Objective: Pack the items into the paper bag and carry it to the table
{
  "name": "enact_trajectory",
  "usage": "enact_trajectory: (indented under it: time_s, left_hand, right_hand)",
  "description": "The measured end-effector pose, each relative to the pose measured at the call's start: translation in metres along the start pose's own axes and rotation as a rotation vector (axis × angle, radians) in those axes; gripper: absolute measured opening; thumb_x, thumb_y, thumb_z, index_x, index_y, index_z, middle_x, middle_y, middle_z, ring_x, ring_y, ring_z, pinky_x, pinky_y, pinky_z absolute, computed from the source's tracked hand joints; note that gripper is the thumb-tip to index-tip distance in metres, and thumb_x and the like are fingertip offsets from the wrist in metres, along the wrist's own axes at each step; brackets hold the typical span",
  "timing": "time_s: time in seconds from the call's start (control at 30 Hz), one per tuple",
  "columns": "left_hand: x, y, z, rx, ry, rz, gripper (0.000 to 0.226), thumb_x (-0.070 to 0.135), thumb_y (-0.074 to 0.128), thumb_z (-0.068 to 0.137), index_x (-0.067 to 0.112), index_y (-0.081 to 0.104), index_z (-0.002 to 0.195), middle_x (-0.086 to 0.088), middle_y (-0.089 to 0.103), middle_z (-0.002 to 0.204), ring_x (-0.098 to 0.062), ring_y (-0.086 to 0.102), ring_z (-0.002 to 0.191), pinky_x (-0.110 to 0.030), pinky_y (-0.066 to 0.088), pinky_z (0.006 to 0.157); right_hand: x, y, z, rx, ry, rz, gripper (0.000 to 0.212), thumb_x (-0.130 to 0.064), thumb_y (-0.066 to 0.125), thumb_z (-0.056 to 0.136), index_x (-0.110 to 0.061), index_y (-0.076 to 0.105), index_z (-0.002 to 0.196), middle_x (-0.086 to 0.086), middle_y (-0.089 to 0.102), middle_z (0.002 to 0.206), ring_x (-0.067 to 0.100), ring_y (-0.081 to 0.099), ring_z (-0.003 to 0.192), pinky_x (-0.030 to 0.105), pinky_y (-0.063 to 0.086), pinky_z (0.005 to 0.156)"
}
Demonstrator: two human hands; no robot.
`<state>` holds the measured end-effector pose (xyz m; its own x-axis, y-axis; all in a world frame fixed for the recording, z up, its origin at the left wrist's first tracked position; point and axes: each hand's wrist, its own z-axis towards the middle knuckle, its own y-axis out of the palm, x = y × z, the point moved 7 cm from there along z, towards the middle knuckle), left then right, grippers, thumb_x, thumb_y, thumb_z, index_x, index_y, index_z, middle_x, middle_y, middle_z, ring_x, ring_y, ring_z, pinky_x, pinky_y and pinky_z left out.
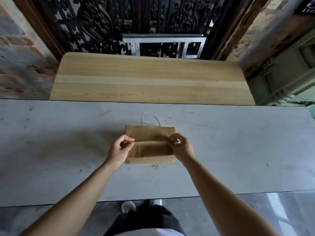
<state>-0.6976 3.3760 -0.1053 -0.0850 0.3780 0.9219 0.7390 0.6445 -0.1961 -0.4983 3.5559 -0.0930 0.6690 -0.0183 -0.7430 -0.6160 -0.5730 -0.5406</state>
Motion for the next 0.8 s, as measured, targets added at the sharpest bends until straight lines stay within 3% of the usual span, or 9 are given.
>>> enact_trajectory:
  time_s: [0.07,0.2,0.33,0.4,0.5,0.6,0.7,0.8]
  left_hand:
    - [-0.001,0.002,0.004,-0.02,0.021,0.048,0.017,0.004,0.068,0.086,0.02,0.068,0.083,0.011,0.063,0.067,-0.009,0.052,0.057,-0.021,0.043,0.054]
    - [0.01,-0.011,0.011,-0.059,0.123,0.246,0.028,0.012,0.079,0.077,0.038,0.073,0.086,0.022,0.07,0.087,0.006,0.062,0.077,-0.007,0.044,0.072]
    - [0.001,-0.034,0.011,-0.009,0.101,0.413,0.038,0.022,0.087,0.067,0.054,0.073,0.08,0.018,0.065,0.095,0.016,0.057,0.093,-0.002,0.039,0.081]
    - [0.0,-0.035,0.011,0.04,0.088,0.395,0.038,0.024,0.089,0.064,0.055,0.073,0.076,0.015,0.068,0.095,0.008,0.063,0.091,-0.013,0.046,0.086]
    - [0.0,-0.033,0.019,0.038,0.076,0.341,0.029,0.023,0.09,0.062,0.045,0.077,0.077,0.008,0.076,0.08,-0.01,0.069,0.074,-0.031,0.054,0.078]
    - [0.003,-0.029,0.014,0.113,0.076,0.349,0.027,0.018,0.088,0.064,0.04,0.077,0.076,0.016,0.067,0.059,-0.002,0.055,0.054,-0.025,0.049,0.065]
    - [0.006,-0.028,0.001,0.136,0.045,0.329,0.035,0.003,0.081,0.071,0.036,0.074,0.08,0.004,0.065,0.065,-0.013,0.057,0.056,-0.029,0.057,0.057]
    - [0.015,-0.032,-0.016,0.142,-0.01,0.276,0.042,-0.01,0.068,0.076,0.032,0.071,0.082,-0.005,0.066,0.078,-0.018,0.062,0.062,-0.023,0.056,0.05]
  right_hand:
    - [0.007,-0.005,0.004,0.002,-0.013,-0.04,0.015,-0.013,0.073,0.077,-0.024,0.071,0.086,-0.006,0.07,0.095,0.018,0.068,0.077,0.016,0.041,0.059]
    - [0.018,-0.02,0.014,-0.03,-0.035,-0.059,0.017,-0.012,0.078,0.075,-0.017,0.076,0.091,-0.005,0.063,0.111,0.018,0.07,0.08,0.001,0.041,0.062]
    - [0.024,-0.022,0.014,-0.042,-0.071,-0.059,0.016,-0.015,0.08,0.074,-0.015,0.078,0.089,-0.001,0.067,0.102,0.014,0.067,0.072,0.005,0.042,0.063]
    - [0.028,-0.024,0.016,-0.062,-0.073,-0.033,0.014,-0.015,0.081,0.073,-0.015,0.078,0.087,0.003,0.071,0.092,0.018,0.067,0.066,0.014,0.044,0.058]
    - [0.025,-0.028,0.019,-0.03,-0.031,0.025,0.013,-0.014,0.08,0.073,-0.018,0.078,0.086,0.005,0.075,0.079,0.026,0.068,0.056,0.015,0.046,0.048]
    - [0.026,-0.029,0.017,-0.041,-0.031,0.033,0.014,-0.011,0.074,0.078,-0.018,0.078,0.09,0.003,0.072,0.075,0.024,0.066,0.051,0.024,0.056,0.051]
    - [0.025,-0.028,0.005,-0.081,-0.043,0.02,0.028,-0.001,0.062,0.081,-0.02,0.075,0.096,0.006,0.071,0.085,0.027,0.07,0.06,0.033,0.062,0.061]
    - [0.024,-0.038,-0.012,-0.099,-0.017,-0.005,0.037,0.003,0.06,0.078,-0.019,0.07,0.106,0.005,0.07,0.097,0.031,0.072,0.077,0.041,0.062,0.068]
